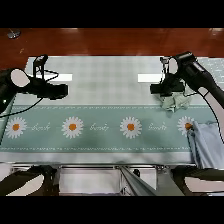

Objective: Fold the shirts.

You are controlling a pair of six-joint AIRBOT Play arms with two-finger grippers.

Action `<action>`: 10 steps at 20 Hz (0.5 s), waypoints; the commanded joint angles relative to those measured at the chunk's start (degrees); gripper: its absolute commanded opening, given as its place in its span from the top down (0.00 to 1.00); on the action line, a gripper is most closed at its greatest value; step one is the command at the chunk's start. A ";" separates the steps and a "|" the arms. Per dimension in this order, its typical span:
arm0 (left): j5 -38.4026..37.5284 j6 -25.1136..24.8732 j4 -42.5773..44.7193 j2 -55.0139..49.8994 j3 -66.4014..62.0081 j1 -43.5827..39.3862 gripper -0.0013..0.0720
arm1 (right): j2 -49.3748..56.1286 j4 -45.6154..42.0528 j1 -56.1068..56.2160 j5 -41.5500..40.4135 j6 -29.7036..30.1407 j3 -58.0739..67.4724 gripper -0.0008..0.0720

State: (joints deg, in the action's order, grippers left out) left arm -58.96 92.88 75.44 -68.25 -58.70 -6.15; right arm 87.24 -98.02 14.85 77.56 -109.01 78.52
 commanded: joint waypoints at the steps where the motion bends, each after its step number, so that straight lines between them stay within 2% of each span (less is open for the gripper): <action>1: 1.20 -0.02 0.00 -0.04 0.02 0.04 0.95 | 0.04 0.02 -0.04 -0.17 -0.02 -0.02 0.95; 4: 6.38 -0.02 0.02 -0.31 0.04 0.07 0.95 | 0.04 -2.34 -0.04 -3.52 0.70 -0.02 0.93; 5: 8.83 -0.20 0.02 -0.59 0.04 0.04 0.94 | 0.04 -7.28 -0.04 -5.99 -0.28 -0.02 0.62; 6: 11.39 -1.11 0.07 -1.01 0.04 0.07 0.75 | 0.04 -11.96 -0.07 -7.61 -1.14 -0.02 0.10; 7: 13.35 -2.56 0.07 -1.44 0.04 0.04 0.21 | 0.04 -16.74 -0.17 -9.31 -1.79 -0.02 0.12; 8: 14.99 -2.69 0.07 -1.88 0.04 0.07 0.02 | 0.04 -21.03 -0.68 -10.54 -2.91 -0.02 0.12; 10: 16.87 -2.84 0.11 -2.36 0.04 0.22 0.02 | 0.11 -25.46 -4.13 -12.94 -6.95 -0.02 0.12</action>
State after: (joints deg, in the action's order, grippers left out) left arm -47.09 91.11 75.44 -69.87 -58.67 -6.07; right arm 87.26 -113.67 13.23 69.19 -111.66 78.52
